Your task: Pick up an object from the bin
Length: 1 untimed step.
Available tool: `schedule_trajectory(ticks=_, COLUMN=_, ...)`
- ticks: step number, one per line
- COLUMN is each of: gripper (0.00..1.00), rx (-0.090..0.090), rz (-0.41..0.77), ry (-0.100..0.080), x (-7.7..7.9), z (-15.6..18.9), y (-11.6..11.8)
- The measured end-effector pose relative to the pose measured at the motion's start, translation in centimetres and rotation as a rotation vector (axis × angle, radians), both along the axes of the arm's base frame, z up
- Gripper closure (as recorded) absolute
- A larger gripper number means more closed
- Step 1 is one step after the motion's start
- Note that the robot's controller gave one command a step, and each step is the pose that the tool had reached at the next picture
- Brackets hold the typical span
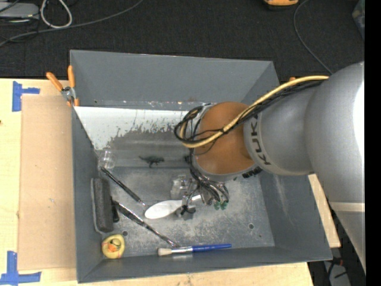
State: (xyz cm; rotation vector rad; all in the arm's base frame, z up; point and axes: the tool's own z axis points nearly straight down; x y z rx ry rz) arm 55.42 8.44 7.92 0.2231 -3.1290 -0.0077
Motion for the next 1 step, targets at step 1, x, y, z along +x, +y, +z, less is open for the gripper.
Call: schedule_trajectory(ticks=1, gripper=1.0, rx=0.0, rz=0.001, ry=0.002, x=-0.07, z=2.74, y=0.02)
